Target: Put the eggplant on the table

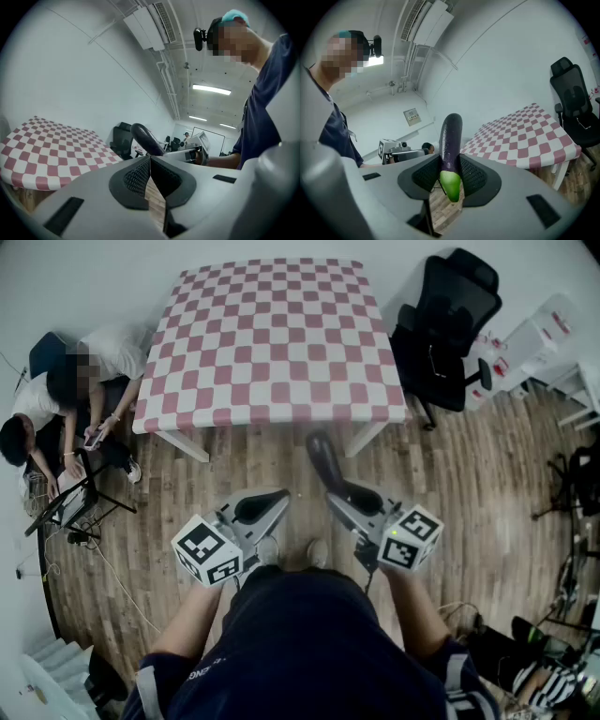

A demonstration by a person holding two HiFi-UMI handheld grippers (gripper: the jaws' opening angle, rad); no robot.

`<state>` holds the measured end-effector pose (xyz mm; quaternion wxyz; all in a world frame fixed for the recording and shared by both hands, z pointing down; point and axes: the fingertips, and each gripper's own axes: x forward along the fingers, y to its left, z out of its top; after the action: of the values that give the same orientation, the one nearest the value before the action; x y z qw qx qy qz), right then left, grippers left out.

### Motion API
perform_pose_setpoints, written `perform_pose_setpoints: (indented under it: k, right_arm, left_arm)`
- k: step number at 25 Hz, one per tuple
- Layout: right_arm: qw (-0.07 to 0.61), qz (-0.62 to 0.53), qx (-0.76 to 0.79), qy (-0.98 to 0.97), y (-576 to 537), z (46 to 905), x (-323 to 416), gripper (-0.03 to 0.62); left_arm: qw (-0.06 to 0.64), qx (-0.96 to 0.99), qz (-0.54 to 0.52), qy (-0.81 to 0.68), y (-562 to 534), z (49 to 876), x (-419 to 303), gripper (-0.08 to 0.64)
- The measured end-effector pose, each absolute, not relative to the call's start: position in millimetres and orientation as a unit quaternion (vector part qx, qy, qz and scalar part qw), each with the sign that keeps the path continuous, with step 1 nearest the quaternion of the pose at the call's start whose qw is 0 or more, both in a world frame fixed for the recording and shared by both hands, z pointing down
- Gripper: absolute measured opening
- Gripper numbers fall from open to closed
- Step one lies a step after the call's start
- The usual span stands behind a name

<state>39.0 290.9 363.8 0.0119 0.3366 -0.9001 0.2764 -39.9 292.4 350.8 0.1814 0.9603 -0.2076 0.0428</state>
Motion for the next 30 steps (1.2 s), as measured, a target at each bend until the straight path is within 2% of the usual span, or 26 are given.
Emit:
perform_pose_setpoints:
  k: [30]
  right_arm:
    - [-0.028,0.317,0.313,-0.895,290.2,376.9,150.6,0.138]
  left_arm:
    - [0.157,0.956,0.048,-0.243,302.5,346.9,45.3,0.028]
